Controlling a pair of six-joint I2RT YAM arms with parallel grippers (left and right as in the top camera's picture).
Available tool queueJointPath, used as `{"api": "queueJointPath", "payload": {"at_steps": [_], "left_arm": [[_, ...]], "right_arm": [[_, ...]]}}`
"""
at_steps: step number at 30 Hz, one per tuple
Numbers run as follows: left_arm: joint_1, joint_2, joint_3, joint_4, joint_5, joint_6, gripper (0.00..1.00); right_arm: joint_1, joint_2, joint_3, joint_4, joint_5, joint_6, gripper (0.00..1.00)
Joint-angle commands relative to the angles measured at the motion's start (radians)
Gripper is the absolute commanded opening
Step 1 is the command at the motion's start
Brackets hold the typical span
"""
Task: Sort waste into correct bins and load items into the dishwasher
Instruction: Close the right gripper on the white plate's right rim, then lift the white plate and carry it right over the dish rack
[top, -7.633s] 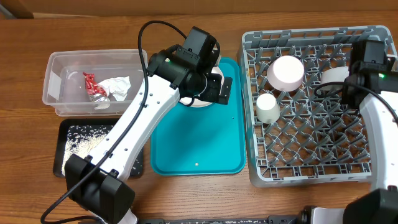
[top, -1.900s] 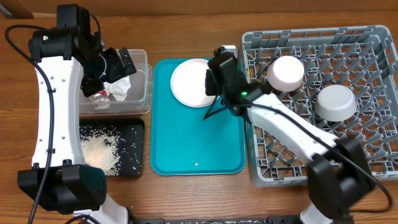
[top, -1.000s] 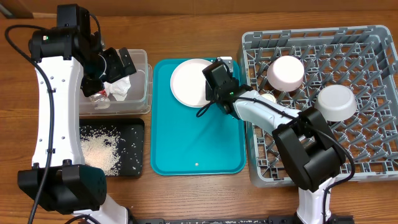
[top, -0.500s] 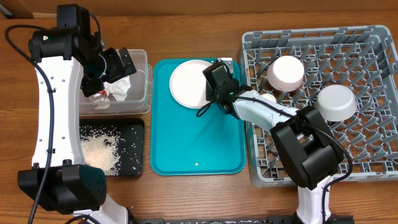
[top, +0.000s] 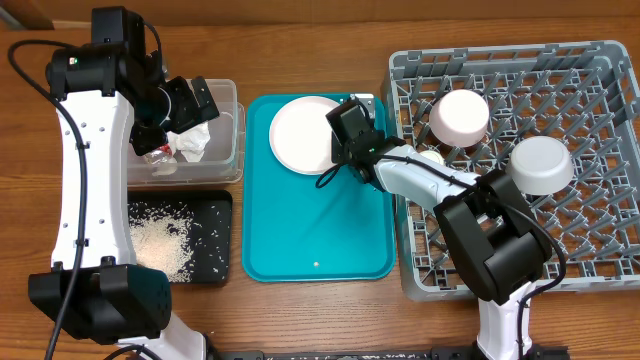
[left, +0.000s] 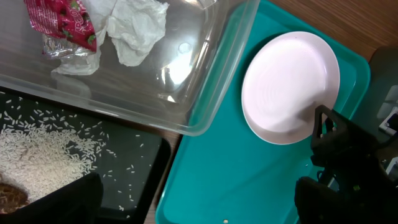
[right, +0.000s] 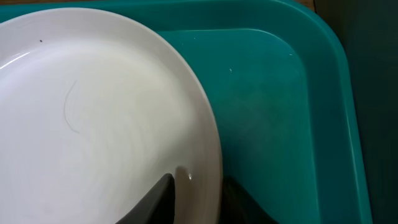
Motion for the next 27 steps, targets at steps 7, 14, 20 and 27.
{"api": "queueJointPath", "payload": {"at_steps": [7, 14, 20, 27], "left_arm": [[-0.001, 0.002, 0.022, 0.001, 0.011, -0.014, 1.0], [-0.001, 0.002, 0.022, 0.001, 0.011, -0.014, 1.0], [-0.001, 0.002, 0.022, 0.001, 0.011, -0.014, 1.0], [-0.001, 0.002, 0.022, 0.001, 0.011, -0.014, 1.0]], "right_arm": [[-0.004, 0.014, -0.009, 0.006, 0.003, 0.029, 0.17], [-0.004, 0.035, -0.013, 0.016, 0.014, 0.052, 0.17], [-0.004, 0.04, -0.013, 0.023, 0.022, 0.068, 0.14], [-0.004, 0.025, 0.003, 0.024, 0.023, -0.021, 0.04]]}}
